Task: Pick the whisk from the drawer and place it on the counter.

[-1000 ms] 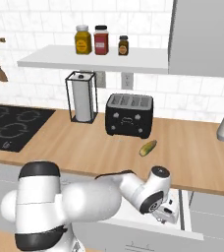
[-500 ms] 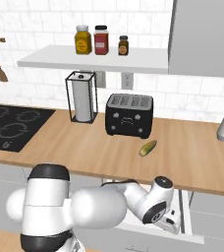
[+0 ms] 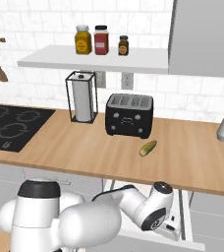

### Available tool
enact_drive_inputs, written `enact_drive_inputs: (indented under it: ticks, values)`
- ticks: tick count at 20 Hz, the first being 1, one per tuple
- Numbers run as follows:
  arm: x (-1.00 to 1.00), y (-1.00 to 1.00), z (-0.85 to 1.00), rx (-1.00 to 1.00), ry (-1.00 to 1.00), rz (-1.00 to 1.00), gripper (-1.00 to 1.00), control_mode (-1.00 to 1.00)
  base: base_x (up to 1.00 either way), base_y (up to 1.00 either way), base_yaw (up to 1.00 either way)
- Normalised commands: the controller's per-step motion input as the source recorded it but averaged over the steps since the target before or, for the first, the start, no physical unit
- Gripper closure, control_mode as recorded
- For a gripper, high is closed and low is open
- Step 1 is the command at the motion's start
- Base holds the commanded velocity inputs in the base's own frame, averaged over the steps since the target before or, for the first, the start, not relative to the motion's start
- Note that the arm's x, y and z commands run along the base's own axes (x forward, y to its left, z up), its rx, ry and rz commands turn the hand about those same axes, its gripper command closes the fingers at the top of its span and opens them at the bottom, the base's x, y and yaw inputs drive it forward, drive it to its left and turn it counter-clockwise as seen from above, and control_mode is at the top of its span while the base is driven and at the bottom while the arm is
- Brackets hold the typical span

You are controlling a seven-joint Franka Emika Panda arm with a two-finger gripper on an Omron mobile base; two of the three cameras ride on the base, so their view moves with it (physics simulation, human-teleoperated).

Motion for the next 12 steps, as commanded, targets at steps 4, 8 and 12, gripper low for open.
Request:
enact_drive_inputs:
  ticks: [4,8,12]
  values:
    - [-0.65,-0.04,-0.14,0.0,0.0,0.0,-1.0,-1.0,0.0,0.0,0.0]
    - [-0.17,-0.08,0.0,0.0,0.0,0.01,-1.0,-1.0,0.0,0.0,0.0]
    - [0.13,0.0,0.12,0.01,-0.06,0.14,-1.0,-1.0,0.0,0.0,0.0]
